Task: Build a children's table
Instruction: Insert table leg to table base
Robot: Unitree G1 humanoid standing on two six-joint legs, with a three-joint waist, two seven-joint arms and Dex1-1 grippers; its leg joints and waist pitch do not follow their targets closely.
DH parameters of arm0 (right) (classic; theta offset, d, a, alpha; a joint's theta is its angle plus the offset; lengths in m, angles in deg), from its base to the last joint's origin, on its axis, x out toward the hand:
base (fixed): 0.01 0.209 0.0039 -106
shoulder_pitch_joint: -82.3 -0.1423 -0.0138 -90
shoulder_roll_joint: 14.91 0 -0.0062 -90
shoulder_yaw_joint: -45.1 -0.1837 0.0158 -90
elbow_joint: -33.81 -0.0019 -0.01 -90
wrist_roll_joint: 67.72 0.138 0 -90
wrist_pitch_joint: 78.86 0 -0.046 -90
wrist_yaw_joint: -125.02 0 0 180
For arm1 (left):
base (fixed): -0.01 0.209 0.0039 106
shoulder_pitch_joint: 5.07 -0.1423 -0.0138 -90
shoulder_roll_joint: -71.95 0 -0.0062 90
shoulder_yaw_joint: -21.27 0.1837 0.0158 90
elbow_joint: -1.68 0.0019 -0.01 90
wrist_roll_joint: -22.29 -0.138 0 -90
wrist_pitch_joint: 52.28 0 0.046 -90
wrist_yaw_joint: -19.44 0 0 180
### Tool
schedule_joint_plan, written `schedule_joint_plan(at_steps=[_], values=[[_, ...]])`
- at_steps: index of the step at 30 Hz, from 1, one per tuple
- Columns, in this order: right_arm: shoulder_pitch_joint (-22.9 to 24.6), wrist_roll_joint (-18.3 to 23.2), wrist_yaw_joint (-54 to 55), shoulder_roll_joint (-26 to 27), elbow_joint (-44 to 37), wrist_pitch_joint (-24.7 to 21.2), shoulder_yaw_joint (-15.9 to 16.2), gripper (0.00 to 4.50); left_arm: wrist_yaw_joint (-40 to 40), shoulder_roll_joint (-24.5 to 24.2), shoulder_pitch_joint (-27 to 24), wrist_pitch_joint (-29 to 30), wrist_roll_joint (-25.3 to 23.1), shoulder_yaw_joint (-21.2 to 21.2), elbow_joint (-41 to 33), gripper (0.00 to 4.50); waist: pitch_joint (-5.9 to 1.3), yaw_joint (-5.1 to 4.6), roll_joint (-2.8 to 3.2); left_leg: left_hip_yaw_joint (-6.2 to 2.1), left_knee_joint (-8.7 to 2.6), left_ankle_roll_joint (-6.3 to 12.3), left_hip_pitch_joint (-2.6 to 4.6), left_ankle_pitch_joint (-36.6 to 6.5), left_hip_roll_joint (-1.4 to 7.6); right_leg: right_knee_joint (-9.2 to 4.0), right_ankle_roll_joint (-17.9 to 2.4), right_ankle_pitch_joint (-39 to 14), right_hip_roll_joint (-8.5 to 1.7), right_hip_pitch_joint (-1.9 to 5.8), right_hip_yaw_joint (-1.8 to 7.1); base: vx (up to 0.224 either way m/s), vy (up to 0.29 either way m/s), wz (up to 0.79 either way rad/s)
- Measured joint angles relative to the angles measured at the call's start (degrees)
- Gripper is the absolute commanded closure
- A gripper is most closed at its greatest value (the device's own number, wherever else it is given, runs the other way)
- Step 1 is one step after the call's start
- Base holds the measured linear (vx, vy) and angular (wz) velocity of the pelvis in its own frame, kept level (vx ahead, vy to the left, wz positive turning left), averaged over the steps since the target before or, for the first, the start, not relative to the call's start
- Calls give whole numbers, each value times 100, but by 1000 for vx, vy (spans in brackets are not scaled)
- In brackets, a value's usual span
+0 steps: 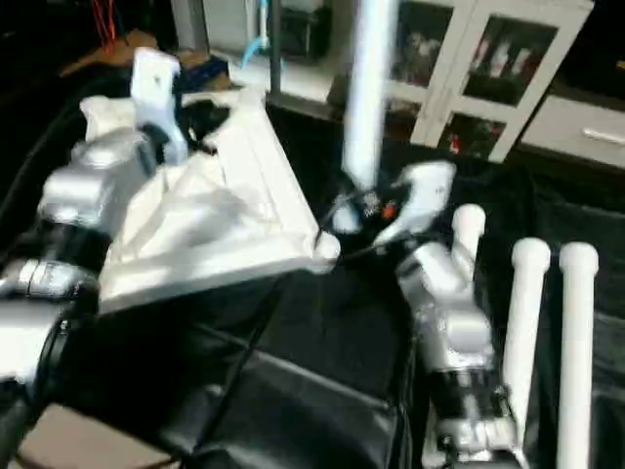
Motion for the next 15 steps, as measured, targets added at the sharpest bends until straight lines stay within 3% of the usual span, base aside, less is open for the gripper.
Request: schedule_joint_plan(at_steps=[4, 8, 12, 15], values=[[8, -143, -89, 4, 0, 5, 169, 264, 26, 315, 61, -23, 72, 37, 302, 303, 4, 157, -7, -2, 2, 25, -47, 9, 1, 2, 0, -1, -1, -49, -6, 0, 0, 0], [98, -355, -161, -9, -1, 8, 373, 264, 360, 662, 539, -99, 128, -12, 364, 303, 5, 299, -10, -1, 23, 55, -101, 16, 0, 12, -1, 0, -13, -96, -18, 0, 0, 0], [170, -509, -156, -37, 48, 67, 434, 264, 1282, 1016, 721, -80, 548, -27, -167, 303, 5, 349, -10, 8, 40, 66, -103, 16, -12, 27, -2, 1, -45, -94, -30, 0, 0, 0], [151, -560, -165, -124, 44, 193, 412, 264, 2486, 1156, 448, 443, 1399, 294, -1610, 303, 9, 373, -16, 24, 44, 69, -99, 20, -14, 47, -2, 0, -71, -93, -43, 0, 0, 0]])
